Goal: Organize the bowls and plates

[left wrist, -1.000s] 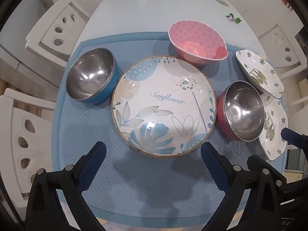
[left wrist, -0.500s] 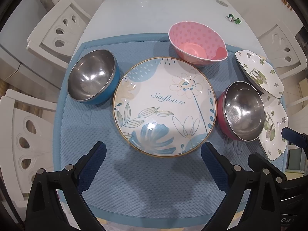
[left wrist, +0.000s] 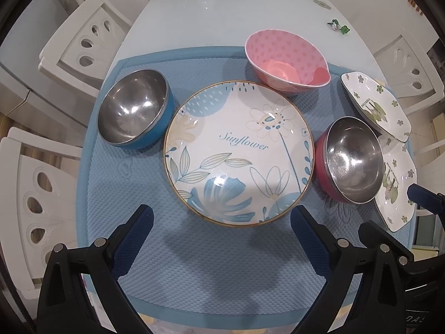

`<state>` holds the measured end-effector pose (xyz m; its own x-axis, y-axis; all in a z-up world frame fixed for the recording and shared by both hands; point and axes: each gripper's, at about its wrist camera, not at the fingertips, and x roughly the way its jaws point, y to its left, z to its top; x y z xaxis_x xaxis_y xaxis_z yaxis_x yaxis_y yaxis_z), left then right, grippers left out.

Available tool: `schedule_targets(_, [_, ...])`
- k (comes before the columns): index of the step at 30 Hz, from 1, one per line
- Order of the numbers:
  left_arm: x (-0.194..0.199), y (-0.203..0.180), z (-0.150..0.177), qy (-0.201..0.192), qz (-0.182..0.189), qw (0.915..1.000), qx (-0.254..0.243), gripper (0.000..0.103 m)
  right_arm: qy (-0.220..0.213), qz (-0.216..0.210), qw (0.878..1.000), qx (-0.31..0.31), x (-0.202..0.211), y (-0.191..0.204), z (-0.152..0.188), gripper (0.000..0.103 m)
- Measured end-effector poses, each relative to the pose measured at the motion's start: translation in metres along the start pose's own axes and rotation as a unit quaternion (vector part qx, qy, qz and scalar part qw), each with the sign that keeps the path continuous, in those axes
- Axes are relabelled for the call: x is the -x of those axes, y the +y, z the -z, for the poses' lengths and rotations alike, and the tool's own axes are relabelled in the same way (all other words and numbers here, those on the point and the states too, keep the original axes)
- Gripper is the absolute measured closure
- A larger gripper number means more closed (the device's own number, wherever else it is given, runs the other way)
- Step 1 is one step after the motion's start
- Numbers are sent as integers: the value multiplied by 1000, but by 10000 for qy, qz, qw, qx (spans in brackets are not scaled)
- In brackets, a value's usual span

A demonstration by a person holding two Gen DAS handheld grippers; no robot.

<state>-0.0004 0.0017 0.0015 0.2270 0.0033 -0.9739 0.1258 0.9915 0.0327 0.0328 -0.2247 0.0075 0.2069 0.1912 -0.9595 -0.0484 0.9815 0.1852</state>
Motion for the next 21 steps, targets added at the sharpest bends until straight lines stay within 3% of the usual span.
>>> schedule_targets(16, [1, -1, 1, 234, -190, 9995, -71, 4, 50, -42, 10000, -54, 0, 0, 2, 0])
schedule_targets(21, [3, 0, 3, 146, -133, 9998, -49, 4, 38, -42, 10000, -63, 2, 1, 3, 0])
